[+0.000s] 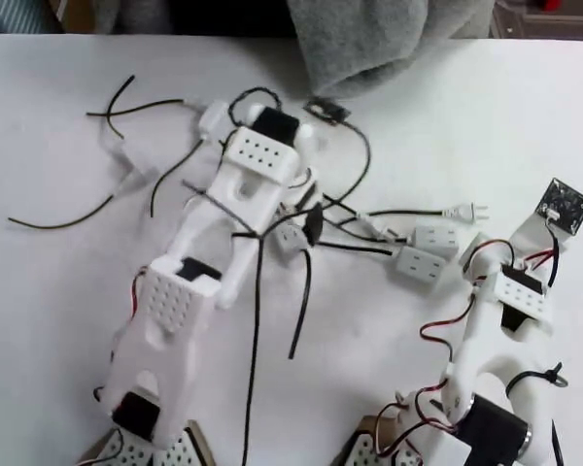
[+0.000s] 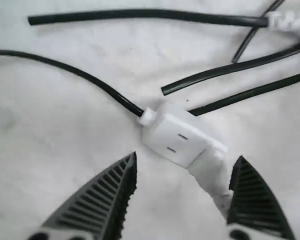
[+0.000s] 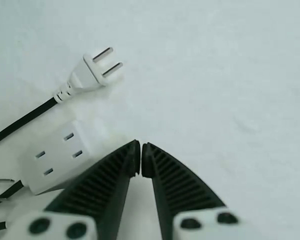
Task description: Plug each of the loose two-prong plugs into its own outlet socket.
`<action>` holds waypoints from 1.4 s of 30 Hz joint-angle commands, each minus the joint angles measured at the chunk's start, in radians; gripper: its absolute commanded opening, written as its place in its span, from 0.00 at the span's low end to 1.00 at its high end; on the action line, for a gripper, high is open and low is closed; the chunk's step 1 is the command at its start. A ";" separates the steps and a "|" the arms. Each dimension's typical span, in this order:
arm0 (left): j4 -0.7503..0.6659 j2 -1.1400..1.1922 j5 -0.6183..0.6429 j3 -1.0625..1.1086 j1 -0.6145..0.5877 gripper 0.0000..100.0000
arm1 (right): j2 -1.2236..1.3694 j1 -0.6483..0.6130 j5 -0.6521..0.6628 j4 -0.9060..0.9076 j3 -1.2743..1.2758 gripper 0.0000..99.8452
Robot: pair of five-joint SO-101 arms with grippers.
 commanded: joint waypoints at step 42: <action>-0.002 0.150 0.687 -0.439 -0.076 0.02 | -0.016 -0.013 0.002 -0.005 -0.023 0.02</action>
